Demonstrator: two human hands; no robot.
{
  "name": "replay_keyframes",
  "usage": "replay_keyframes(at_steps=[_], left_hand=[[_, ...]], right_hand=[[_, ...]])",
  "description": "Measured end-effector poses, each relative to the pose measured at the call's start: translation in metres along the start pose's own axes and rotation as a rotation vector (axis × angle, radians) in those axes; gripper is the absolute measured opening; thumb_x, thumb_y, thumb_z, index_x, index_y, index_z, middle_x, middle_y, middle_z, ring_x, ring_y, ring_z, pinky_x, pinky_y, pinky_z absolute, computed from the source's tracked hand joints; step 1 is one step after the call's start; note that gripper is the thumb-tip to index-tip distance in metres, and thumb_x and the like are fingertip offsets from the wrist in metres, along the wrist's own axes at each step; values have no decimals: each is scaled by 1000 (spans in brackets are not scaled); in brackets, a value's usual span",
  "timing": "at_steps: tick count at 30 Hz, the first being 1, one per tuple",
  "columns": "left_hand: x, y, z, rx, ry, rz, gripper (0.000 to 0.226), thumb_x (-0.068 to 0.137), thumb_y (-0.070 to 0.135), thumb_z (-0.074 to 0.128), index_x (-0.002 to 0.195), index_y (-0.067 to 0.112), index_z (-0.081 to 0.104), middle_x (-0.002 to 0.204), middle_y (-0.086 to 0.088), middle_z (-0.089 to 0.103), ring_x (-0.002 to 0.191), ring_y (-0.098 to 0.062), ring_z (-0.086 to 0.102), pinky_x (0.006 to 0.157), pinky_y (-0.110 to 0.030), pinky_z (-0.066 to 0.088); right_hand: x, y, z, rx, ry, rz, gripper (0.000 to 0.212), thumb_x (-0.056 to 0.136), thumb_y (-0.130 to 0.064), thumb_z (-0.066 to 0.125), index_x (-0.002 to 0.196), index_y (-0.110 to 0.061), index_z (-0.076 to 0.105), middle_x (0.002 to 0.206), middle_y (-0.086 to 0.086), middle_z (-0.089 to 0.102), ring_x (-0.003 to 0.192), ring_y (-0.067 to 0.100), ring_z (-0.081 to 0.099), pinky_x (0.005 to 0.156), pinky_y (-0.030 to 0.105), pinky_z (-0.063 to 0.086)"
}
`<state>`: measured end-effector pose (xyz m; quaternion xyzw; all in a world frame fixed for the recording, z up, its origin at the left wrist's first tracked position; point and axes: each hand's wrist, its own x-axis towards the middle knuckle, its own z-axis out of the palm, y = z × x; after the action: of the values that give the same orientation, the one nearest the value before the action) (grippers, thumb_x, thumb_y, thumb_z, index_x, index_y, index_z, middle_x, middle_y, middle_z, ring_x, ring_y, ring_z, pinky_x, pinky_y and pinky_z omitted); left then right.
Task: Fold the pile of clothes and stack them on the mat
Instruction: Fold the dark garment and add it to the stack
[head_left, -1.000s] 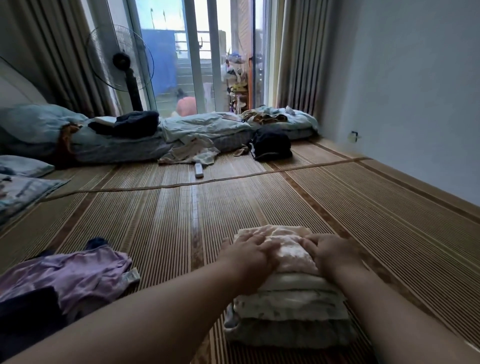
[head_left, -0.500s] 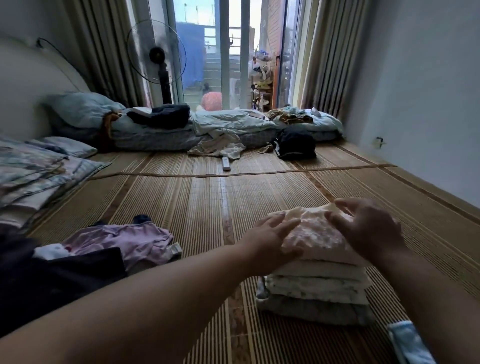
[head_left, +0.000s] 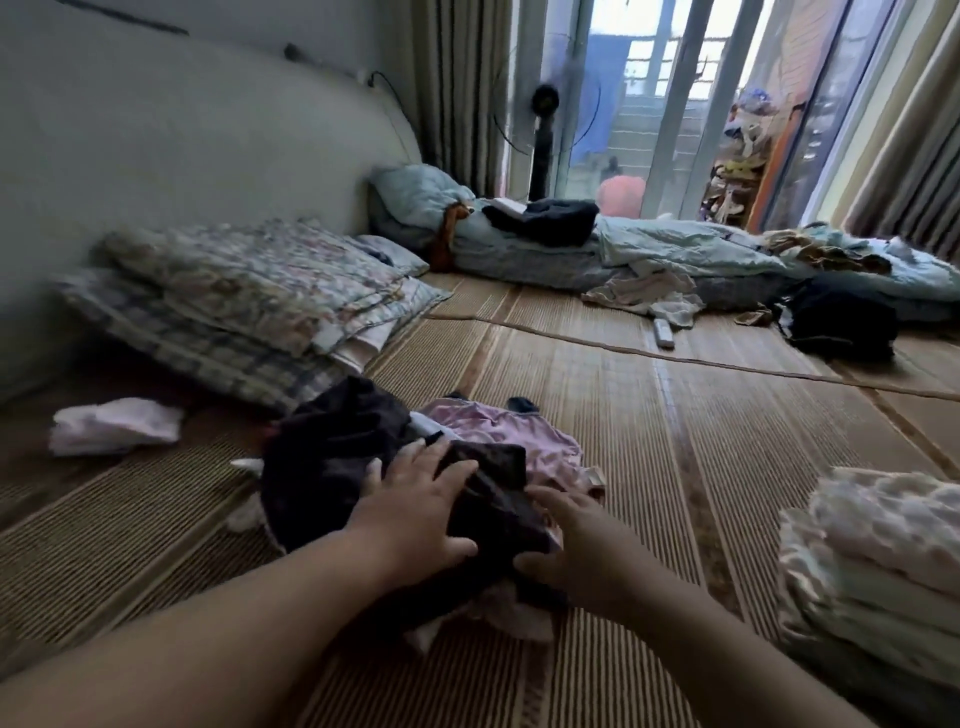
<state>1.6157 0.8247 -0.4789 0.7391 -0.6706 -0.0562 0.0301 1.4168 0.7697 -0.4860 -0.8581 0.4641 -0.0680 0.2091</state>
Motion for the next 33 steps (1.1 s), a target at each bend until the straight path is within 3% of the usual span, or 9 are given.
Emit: replay_keyframes(at_steps=[3,8,13,16,21,24,27,29,33], left_hand=[[-10,-46,5,36,-67,-149,100,76,66,59,151,35,0,160,-1,-3,147,-26,-7,115,-56,2],[-16,-78,18,-33,-96,-213,94,77,67,57,151,33,9,147,4,30,141,-22,18,116,-53,11],[-21,-81,8,-169,21,-156,84,76,75,49,147,39,23,146,7,29,139,-19,19,115,-47,17],[-26,-73,-7,-214,60,-124,101,68,77,56,149,39,10,155,3,15,143,-22,10,115,-49,15],[-31,-30,-36,-103,274,-14,121,61,76,57,149,35,-16,156,-1,10,142,-28,14,112,-51,21],[-34,23,-53,-326,430,67,98,59,70,48,147,33,22,145,1,38,130,-25,38,106,-46,32],[-39,76,-74,-661,492,166,24,80,41,51,93,24,61,92,3,63,92,-21,61,78,-33,47],[-47,102,-90,-905,401,178,20,85,36,49,78,19,57,72,6,59,72,-17,59,62,-29,42],[-62,130,-114,-1210,311,154,32,68,36,44,78,10,61,72,-2,62,70,-19,57,65,-34,45]], right_hand=[[29,-21,25,19,-56,60,84,77,-52,67,147,-38,23,145,-6,38,129,20,43,104,42,40],[56,-34,30,45,46,95,19,89,-33,57,102,-23,67,100,-3,67,90,16,61,77,32,50],[42,-53,-32,465,201,108,15,93,-22,54,88,-16,67,80,4,66,68,17,60,60,29,44],[21,-81,-87,739,336,48,17,93,-16,53,85,-16,67,84,12,69,76,23,63,69,39,50],[-44,-127,-181,974,506,-93,16,96,-19,52,91,-20,68,94,5,70,87,19,66,70,33,53],[-88,-135,-226,965,648,-131,17,96,-27,52,90,-29,68,108,1,67,100,18,62,74,34,52],[-129,-130,-257,920,793,-147,14,97,-32,50,98,-31,64,110,-6,65,99,12,60,71,29,50],[-153,-116,-270,908,879,-112,13,97,-33,50,94,-32,62,97,-12,65,88,5,60,69,28,50],[-193,-71,-282,1044,994,12,11,96,-26,53,97,-25,64,82,-9,69,81,10,63,67,29,54]])
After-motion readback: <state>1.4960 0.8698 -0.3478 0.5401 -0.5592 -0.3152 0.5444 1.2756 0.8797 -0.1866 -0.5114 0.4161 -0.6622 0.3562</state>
